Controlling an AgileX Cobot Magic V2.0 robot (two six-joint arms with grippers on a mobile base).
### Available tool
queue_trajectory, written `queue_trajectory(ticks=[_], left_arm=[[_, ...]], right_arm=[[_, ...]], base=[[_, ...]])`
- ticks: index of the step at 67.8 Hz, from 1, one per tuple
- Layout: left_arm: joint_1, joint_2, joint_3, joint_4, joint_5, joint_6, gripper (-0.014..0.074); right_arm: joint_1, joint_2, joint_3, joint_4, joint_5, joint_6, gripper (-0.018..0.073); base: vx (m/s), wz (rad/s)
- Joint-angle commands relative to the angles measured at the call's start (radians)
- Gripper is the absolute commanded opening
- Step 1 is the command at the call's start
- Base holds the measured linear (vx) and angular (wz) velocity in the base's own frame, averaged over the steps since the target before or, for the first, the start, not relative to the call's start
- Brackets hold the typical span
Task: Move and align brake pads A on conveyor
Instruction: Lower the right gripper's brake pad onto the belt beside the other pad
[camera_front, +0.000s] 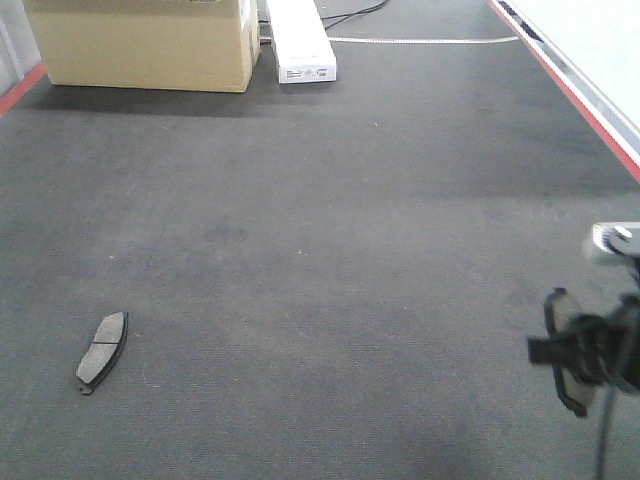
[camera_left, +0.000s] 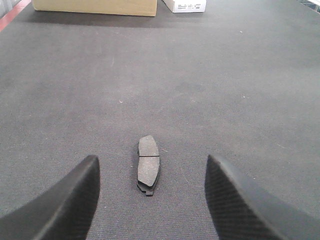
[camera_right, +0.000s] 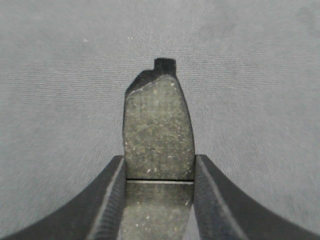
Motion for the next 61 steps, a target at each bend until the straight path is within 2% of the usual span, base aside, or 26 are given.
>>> queue_trajectory(ticks=[1, 12, 40, 48, 61], left_arm=[[-0.004, 0.008, -0.023, -0.009, -0.063, 0.000, 0.0449], [-0.004, 0.008, -0.023, -0.009, -0.063, 0.000, 0.0449], [-0.004, 0.008, -0.023, -0.009, -0.063, 0.000, 0.0449], [-0.004, 0.008, -0.023, -0.009, -0.063, 0.000, 0.0449], [-0.004, 0.008, -0.023, -0.009, -0.063, 0.000, 0.0449]], right_arm=[[-0.005, 0.102, -0.113, -0.019, -0.010, -0.017, 0.0011], [-0.007, 0.270, -0.220, -0.016, 0.059, -0.085, 0.0015], [-0.007, 0.573, -0.379, -0.034, 0.091, -0.085, 0.0052], [-0.007, 0.619, -0.399, -0.036, 0.094, -0.084, 0.0090], [-0.007, 0.666, -0.401, -0.034, 0.073, -0.079, 0.0220]], base=[[0.00, 0.00], [0.00, 0.00], [0.00, 0.00], [0.00, 0.00], [0.00, 0.00]])
